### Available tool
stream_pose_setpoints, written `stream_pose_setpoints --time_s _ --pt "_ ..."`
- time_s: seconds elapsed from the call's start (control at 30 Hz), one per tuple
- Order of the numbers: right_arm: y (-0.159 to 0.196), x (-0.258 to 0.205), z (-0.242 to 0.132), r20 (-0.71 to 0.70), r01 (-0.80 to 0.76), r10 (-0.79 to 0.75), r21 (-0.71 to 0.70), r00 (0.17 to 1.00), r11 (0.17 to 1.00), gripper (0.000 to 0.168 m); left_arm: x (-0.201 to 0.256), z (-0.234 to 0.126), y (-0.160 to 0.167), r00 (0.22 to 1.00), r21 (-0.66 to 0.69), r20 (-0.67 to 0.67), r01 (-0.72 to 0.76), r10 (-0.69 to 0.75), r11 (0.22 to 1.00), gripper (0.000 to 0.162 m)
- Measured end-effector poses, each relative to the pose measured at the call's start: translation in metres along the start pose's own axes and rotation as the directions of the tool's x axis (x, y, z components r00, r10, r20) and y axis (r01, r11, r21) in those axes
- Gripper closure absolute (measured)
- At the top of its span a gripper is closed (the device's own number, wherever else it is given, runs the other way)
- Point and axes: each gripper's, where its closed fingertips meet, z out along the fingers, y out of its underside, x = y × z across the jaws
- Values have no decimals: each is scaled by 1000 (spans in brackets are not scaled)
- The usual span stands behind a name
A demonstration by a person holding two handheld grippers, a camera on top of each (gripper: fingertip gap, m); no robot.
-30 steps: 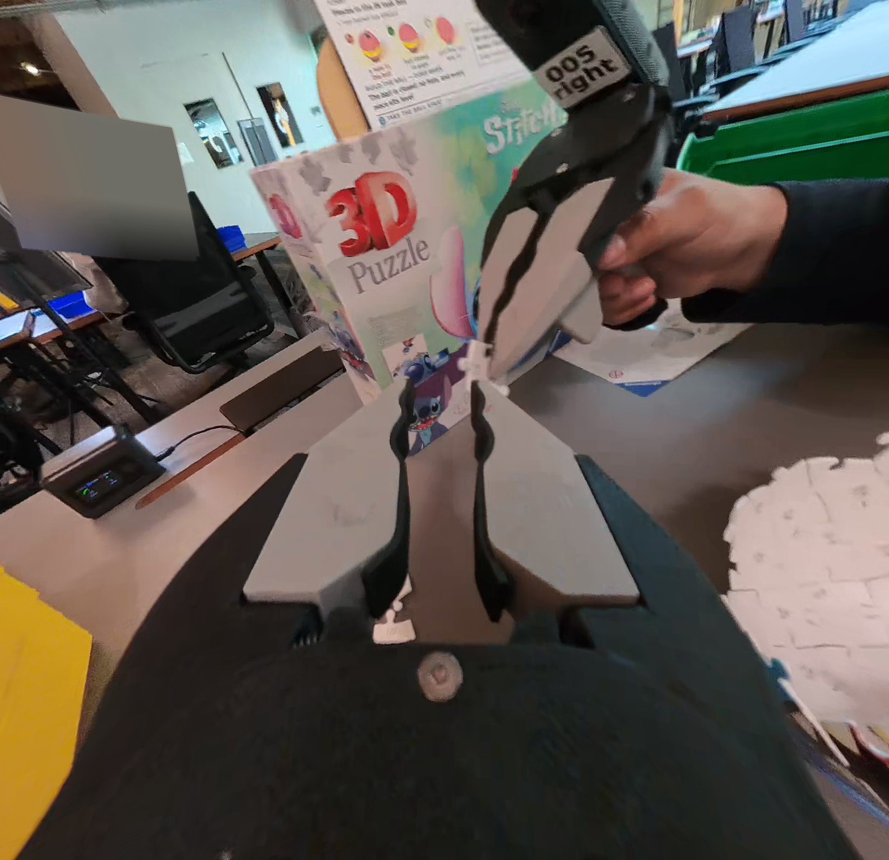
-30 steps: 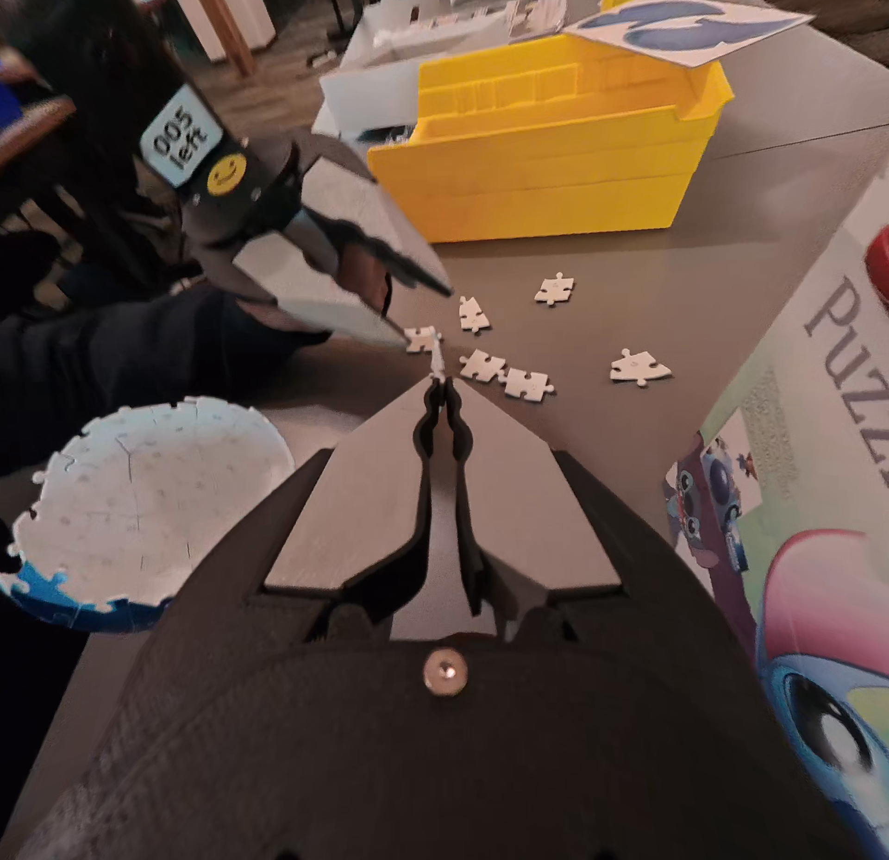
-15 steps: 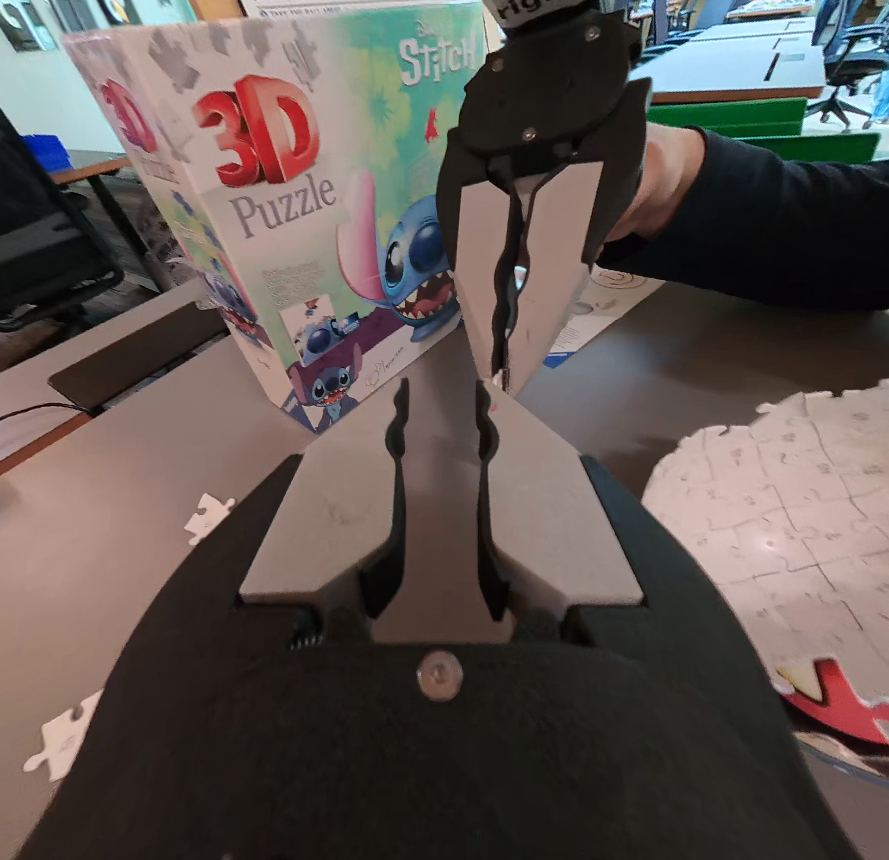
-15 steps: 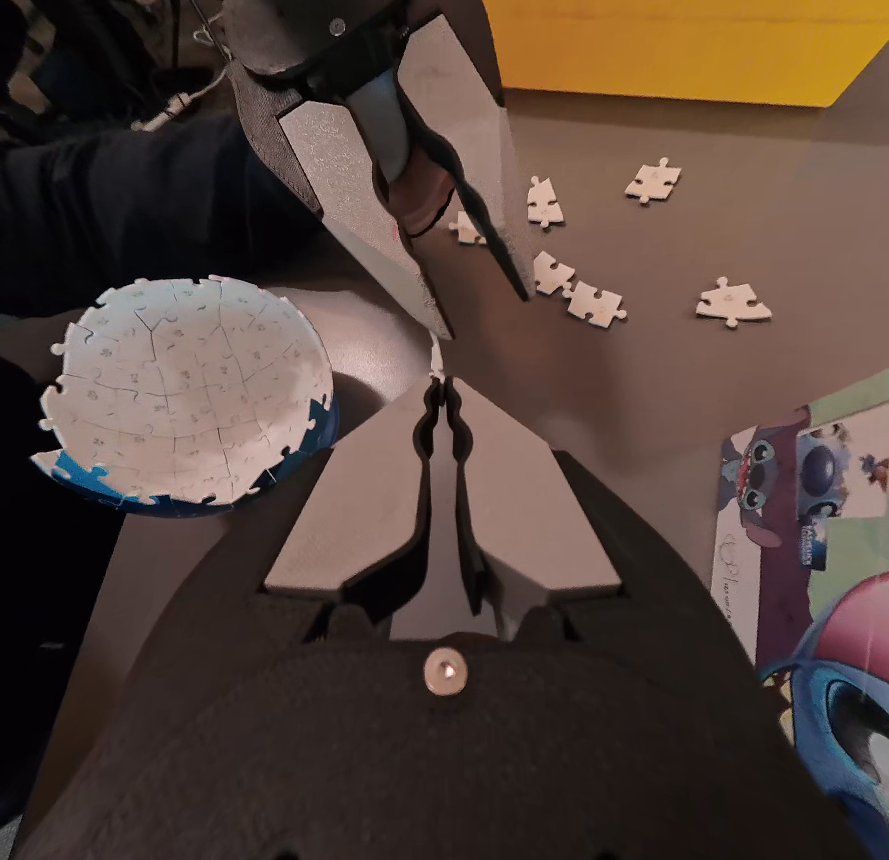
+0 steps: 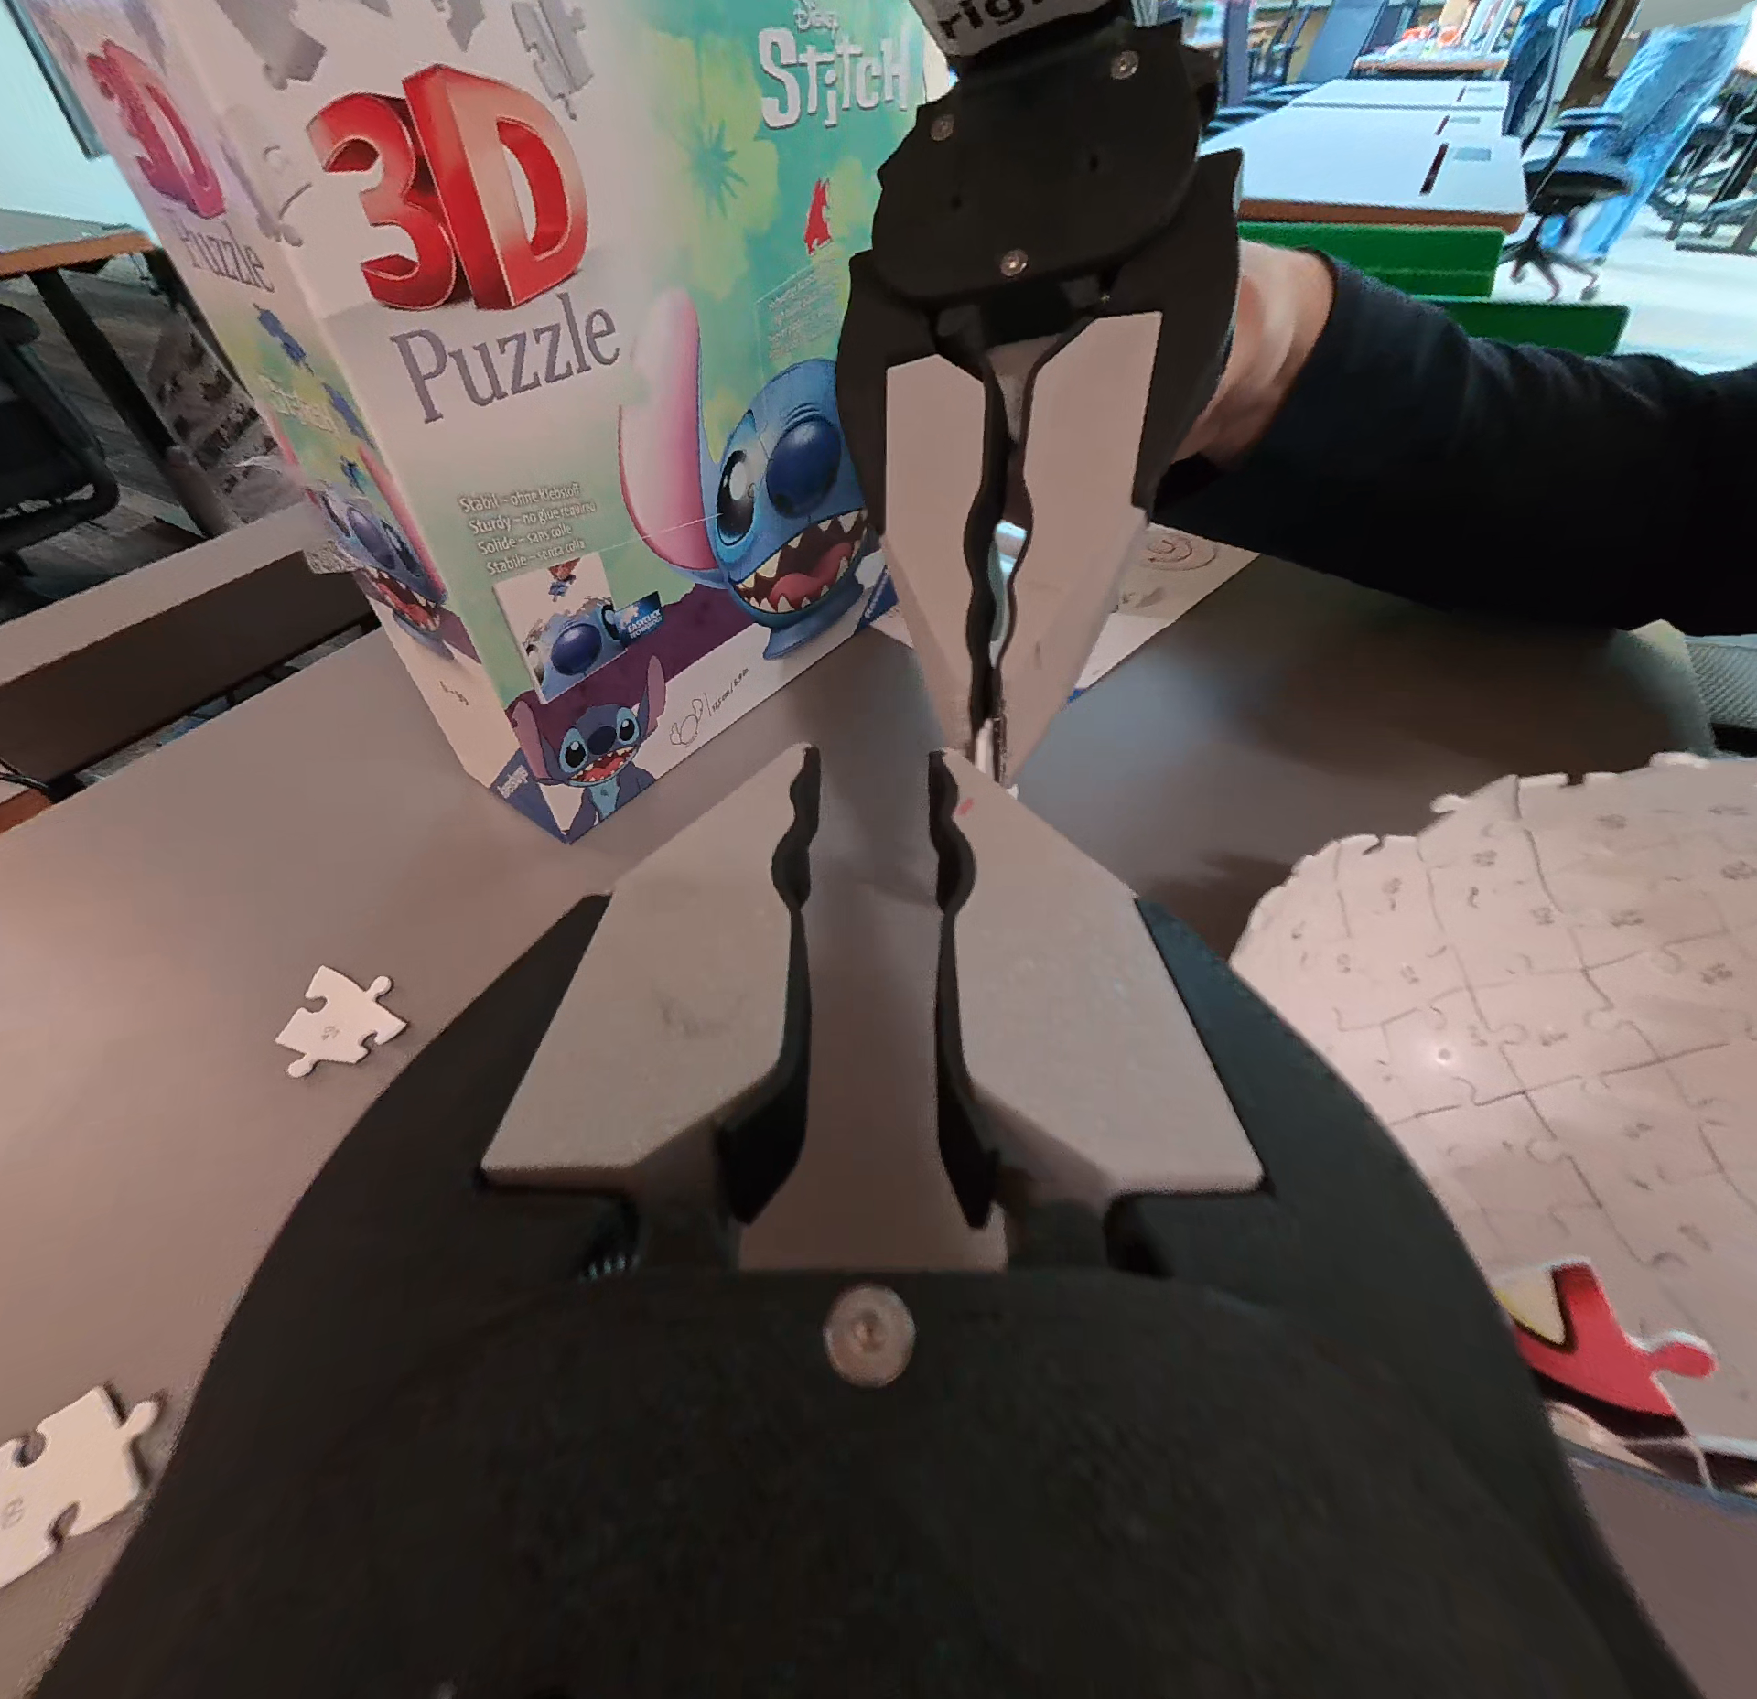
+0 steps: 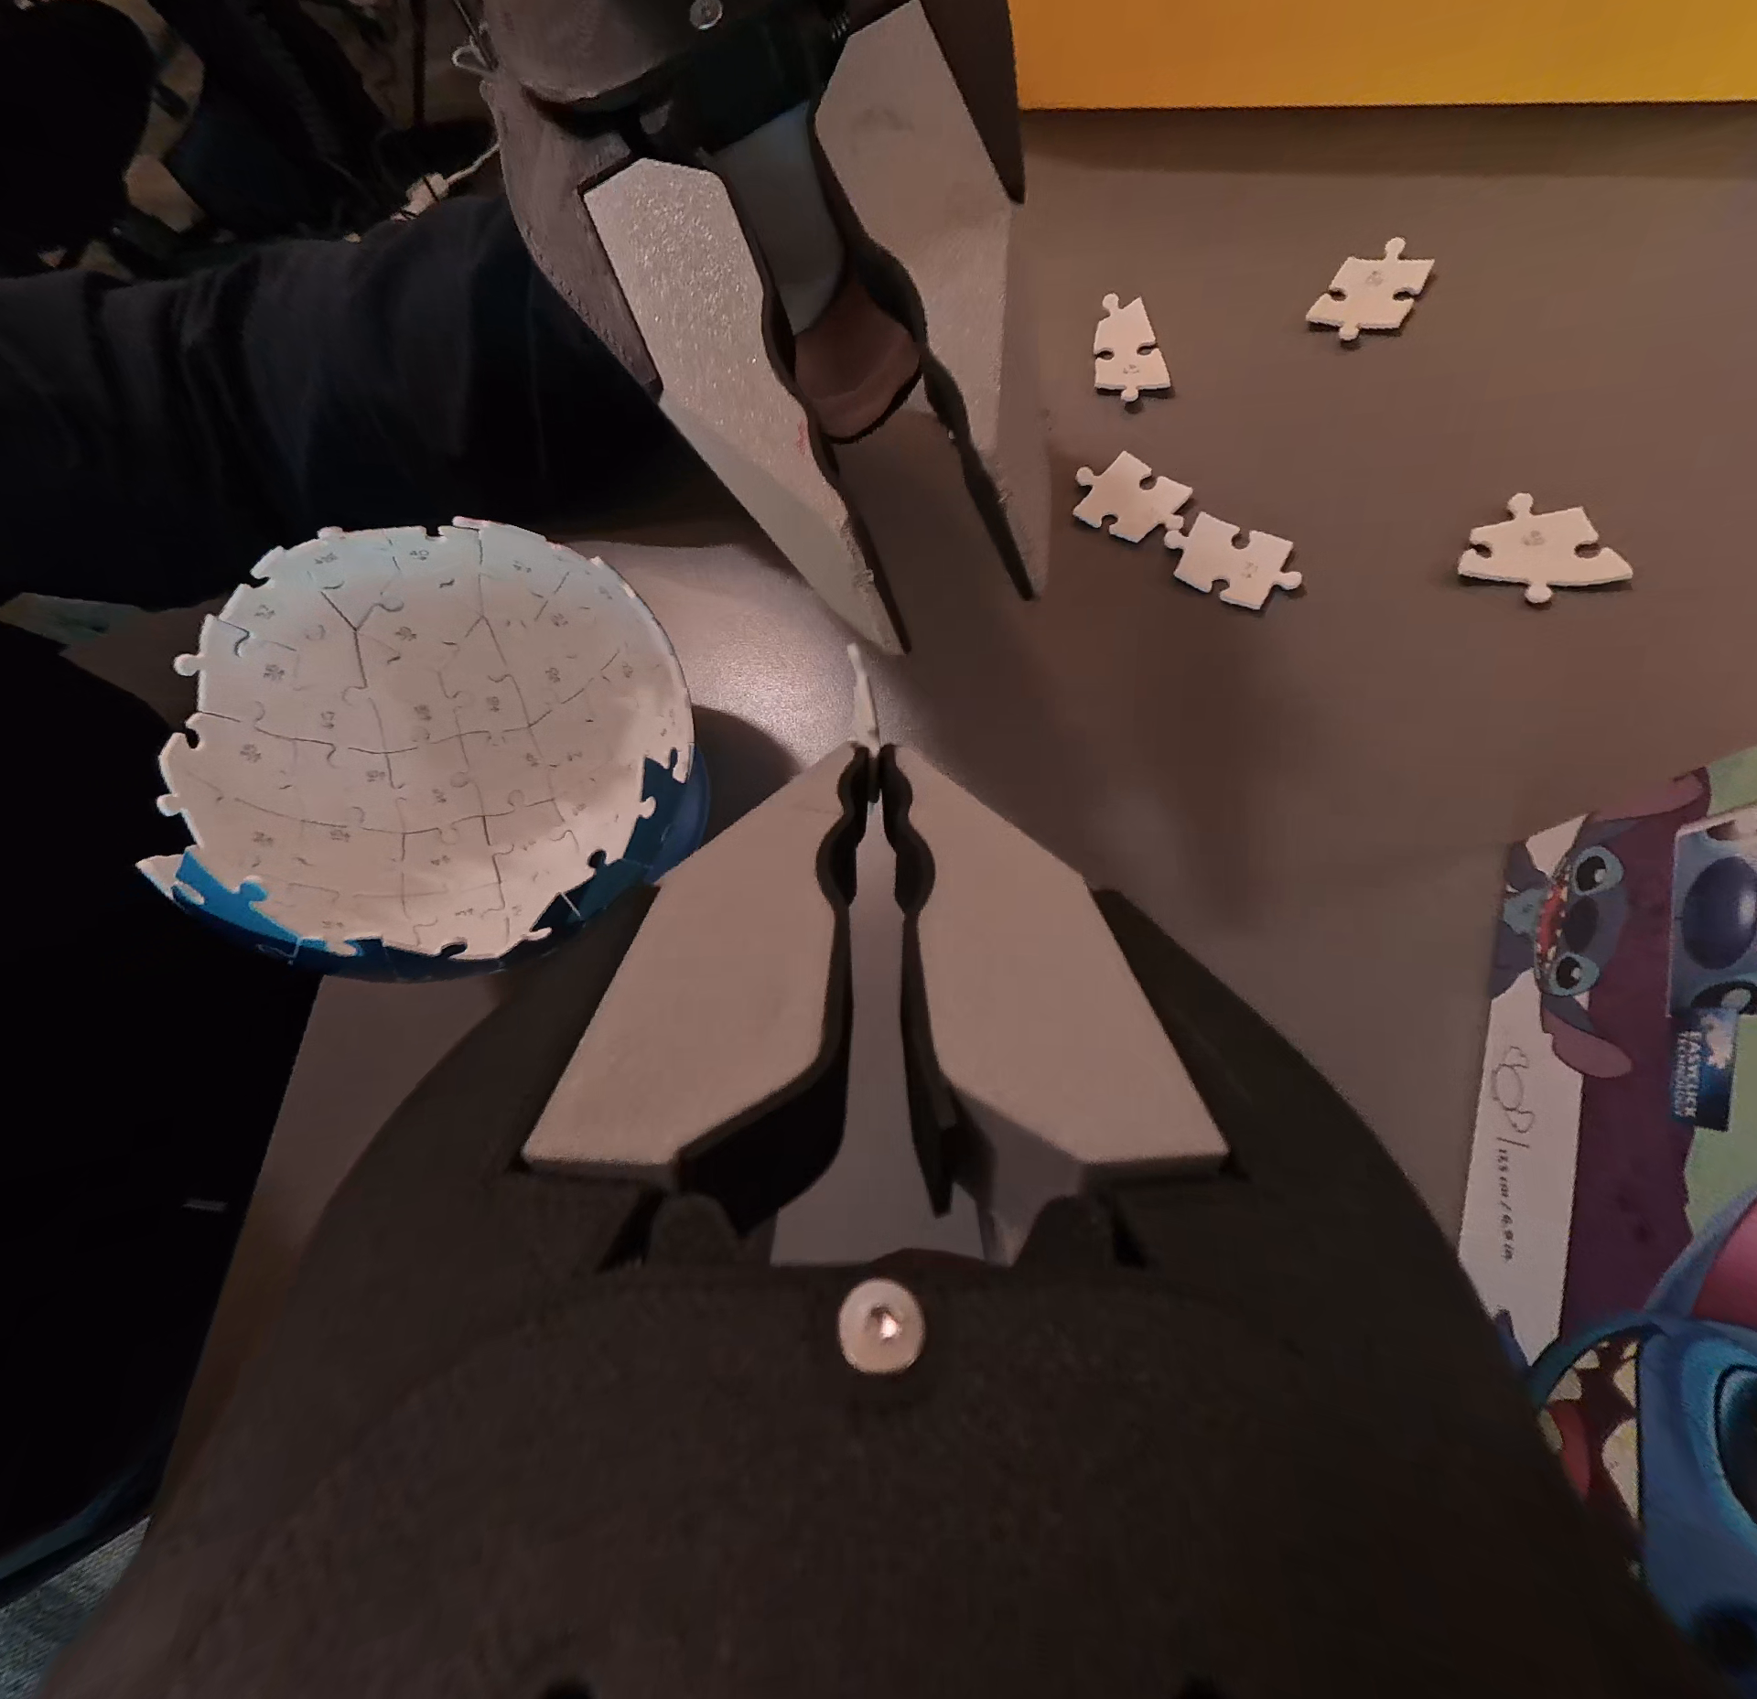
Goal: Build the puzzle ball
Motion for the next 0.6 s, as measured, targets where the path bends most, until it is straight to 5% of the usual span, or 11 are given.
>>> stream_pose_setpoints --time_s 0.6 --pt "17 -2 4 -20 20 -22 -119 1000 993 168 18 8 12 994 -63 -108 4 -11 998 143"
